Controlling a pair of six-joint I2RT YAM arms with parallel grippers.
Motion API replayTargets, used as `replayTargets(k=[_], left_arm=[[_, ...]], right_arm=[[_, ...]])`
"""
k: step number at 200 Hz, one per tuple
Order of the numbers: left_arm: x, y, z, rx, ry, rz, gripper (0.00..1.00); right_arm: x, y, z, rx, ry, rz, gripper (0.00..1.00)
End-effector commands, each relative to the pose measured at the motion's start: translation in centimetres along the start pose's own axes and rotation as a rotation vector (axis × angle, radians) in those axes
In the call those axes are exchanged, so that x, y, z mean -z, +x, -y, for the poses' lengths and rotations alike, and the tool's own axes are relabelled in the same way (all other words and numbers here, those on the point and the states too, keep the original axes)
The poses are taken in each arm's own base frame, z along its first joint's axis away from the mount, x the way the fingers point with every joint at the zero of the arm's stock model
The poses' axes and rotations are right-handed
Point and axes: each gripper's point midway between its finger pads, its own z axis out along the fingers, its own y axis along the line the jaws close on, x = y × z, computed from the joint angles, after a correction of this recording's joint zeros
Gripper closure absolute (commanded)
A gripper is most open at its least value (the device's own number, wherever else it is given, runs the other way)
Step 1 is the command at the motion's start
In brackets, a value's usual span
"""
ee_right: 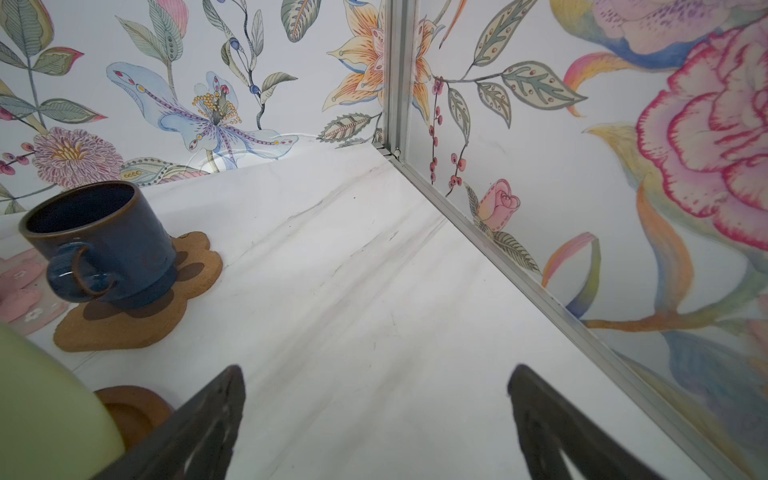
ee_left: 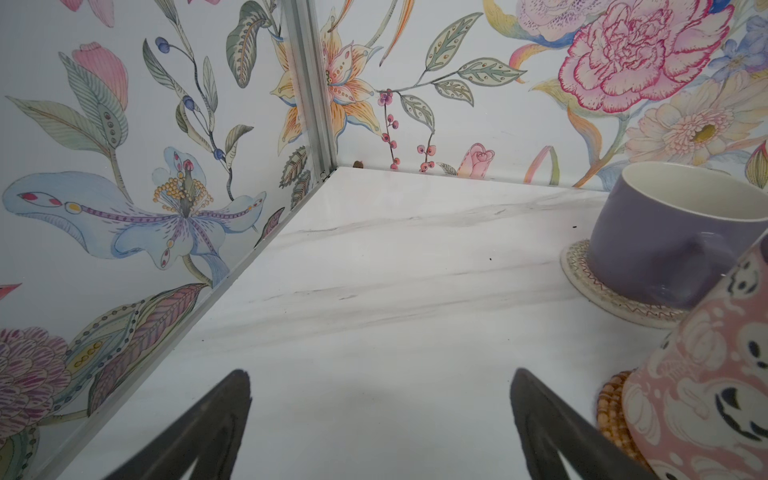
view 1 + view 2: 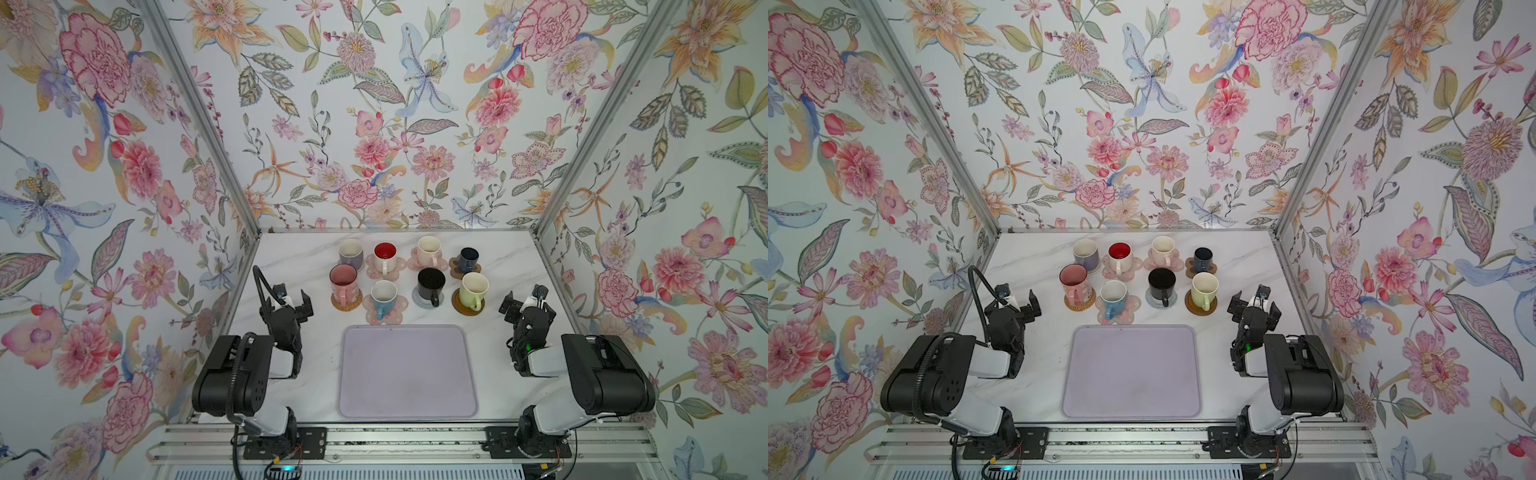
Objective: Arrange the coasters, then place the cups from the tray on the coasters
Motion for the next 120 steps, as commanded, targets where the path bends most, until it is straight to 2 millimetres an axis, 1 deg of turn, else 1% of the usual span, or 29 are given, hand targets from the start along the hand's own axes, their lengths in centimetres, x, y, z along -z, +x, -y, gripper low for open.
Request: replayTargets(k=[1,120], left_arm=[[-0.2,-0.76,0.07,-0.007,0.002,0.031,0.01],[-0.17,-0.79,0.2,-0.017,-0.001,0.031,0.01]], right_arm=[[0.11,-0.6,-0.07,-0.006,0.004,0.028,0.01],[-0.47,-0.25,-0.21,-0.023,-0.037,-0.006,0.01]])
